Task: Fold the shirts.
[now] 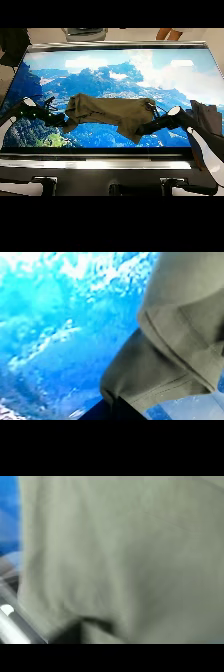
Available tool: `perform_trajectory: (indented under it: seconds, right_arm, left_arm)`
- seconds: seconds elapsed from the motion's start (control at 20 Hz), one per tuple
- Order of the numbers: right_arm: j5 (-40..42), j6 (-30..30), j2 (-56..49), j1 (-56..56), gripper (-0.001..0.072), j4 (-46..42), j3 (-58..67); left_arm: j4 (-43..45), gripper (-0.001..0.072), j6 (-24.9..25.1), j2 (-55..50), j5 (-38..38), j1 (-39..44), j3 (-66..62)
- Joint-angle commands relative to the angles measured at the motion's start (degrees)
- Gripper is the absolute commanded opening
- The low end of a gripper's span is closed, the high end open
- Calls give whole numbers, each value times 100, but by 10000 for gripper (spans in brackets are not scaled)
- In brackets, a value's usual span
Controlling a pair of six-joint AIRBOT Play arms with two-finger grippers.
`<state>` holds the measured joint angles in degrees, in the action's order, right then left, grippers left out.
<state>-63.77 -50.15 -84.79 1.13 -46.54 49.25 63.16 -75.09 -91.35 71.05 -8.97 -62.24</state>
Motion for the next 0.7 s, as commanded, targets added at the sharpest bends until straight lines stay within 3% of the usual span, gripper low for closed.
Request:
perform_trajectory:
  seconds: [0.0,0.2,0.35,0.55,0.65]
  right_arm:
    - [313,9,-42,258,44,354,17]
    - [201,153,793,251,44,-28,450]
    - [380,39,1836,251,45,-833,1410]
    - [911,-1821,3237,254,45,-3460,3215]
    - [848,-2109,3779,254,45,-4352,4030]
  left_arm:
    - [28,28,13,31,61,46,-66]
    - [24,26,164,723,160,0,-640]
    - [-85,26,74,1703,-15,7,-1438]
    - [4,26,-389,3047,-450,-37,-3010]
    - [345,26,-855,3654,-835,-76,-3676]
